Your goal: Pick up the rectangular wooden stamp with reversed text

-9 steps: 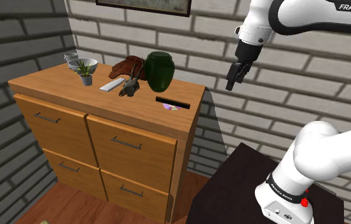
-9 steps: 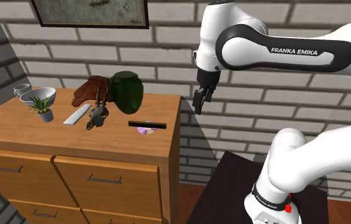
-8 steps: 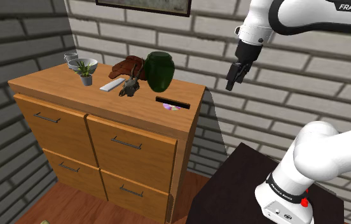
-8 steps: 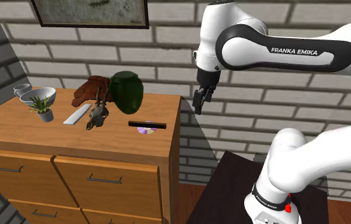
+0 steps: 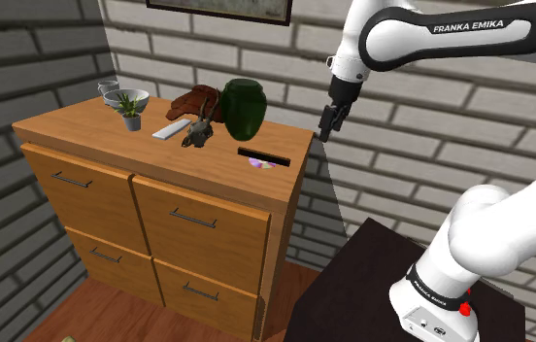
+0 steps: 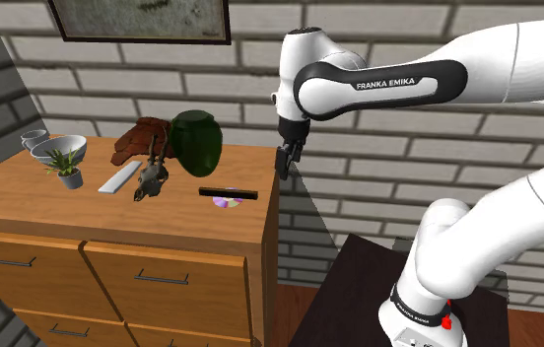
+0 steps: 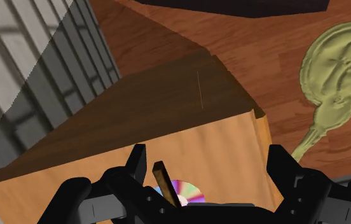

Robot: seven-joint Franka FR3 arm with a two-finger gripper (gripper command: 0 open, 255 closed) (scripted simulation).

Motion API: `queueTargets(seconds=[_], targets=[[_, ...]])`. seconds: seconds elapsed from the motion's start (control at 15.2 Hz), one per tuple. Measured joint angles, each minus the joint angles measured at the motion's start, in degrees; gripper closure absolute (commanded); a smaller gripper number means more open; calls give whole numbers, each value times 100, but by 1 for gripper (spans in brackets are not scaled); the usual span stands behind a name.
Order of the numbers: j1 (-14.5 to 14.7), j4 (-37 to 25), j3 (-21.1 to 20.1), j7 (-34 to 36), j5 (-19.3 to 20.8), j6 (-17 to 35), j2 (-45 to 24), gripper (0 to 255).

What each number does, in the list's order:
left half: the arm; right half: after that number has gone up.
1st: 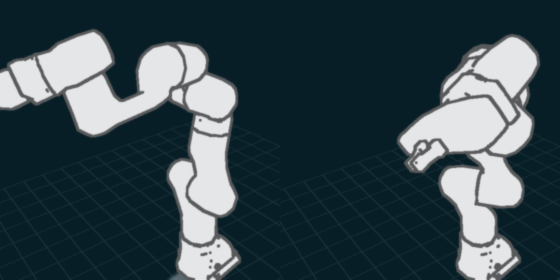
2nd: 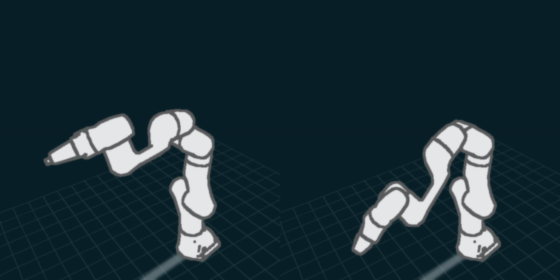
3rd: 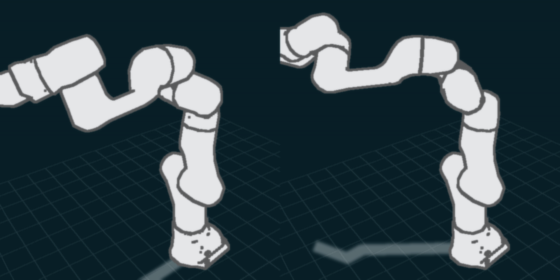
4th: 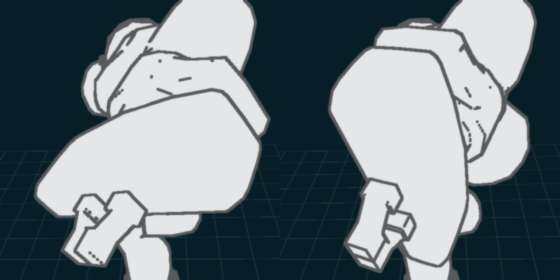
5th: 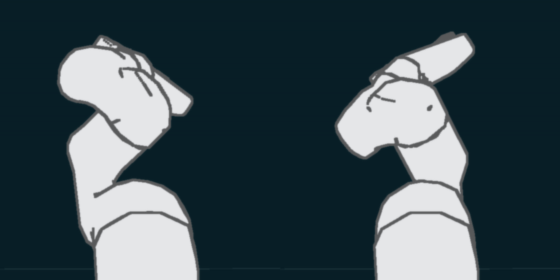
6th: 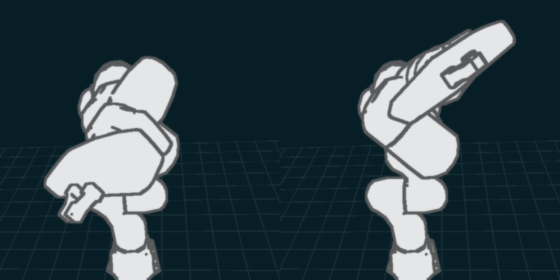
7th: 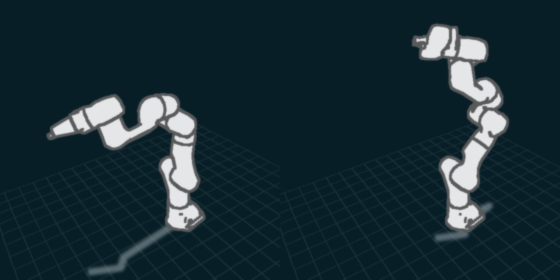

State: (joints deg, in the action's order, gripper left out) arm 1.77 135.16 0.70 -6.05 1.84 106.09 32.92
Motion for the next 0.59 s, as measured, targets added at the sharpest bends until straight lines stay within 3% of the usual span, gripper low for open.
queueTargets(seconds=[0.59], targets=[[123,-811,323,-962,-93,1058,-1932,0]])
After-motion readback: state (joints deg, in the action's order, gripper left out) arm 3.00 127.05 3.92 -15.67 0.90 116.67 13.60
